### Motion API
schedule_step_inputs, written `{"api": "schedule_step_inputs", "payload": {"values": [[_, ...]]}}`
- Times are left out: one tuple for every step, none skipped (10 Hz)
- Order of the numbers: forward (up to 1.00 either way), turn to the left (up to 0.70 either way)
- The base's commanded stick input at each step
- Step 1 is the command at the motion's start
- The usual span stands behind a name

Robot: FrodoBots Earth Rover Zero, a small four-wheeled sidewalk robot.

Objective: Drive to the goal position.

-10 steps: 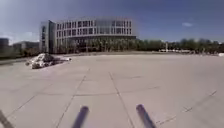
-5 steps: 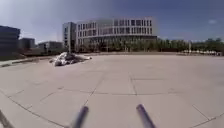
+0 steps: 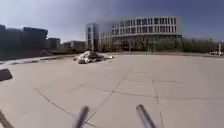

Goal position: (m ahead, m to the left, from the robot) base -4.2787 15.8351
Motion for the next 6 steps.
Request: {"api": "schedule_step_inputs", "payload": {"values": [[0.00, 0.70], [0.00, 0.70], [0.00, 0.70], [0.00, 0.70], [0.00, 0.70], [0.00, 0.70]]}}
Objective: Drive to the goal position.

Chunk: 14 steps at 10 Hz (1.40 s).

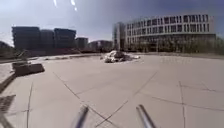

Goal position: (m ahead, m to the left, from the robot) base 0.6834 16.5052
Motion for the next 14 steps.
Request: {"api": "schedule_step_inputs", "payload": {"values": [[0.00, 0.70], [0.00, 0.70], [0.00, 0.70], [0.00, 0.70], [0.00, 0.70], [0.29, 0.41], [0.70, 0.00], [0.70, 0.00], [0.70, 0.00], [0.70, 0.00], [0.70, 0.00], [0.70, 0.00], [0.70, 0.00], [0.70, 0.00]]}}
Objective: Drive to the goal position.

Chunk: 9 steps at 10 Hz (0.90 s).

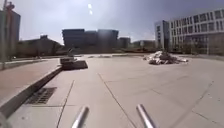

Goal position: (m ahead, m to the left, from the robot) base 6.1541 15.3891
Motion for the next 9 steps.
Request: {"api": "schedule_step_inputs", "payload": {"values": [[0.70, 0.00], [0.70, 0.00], [0.70, 0.00], [0.70, 0.00], [0.70, 0.00], [0.70, 0.00], [0.70, 0.00], [0.70, 0.00], [0.70, 0.00]]}}
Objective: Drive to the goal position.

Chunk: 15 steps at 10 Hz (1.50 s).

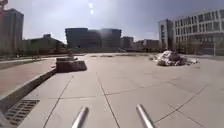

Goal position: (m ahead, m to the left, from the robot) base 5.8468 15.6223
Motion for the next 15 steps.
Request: {"api": "schedule_step_inputs", "payload": {"values": [[0.70, 0.00], [0.70, 0.00], [0.70, 0.00], [0.70, 0.00], [0.70, 0.00], [0.70, 0.00], [0.70, 0.00], [0.70, 0.00], [0.70, 0.00], [0.70, 0.00], [0.70, 0.00], [0.70, 0.00], [0.70, 0.00], [0.70, 0.00], [0.70, 0.00]]}}
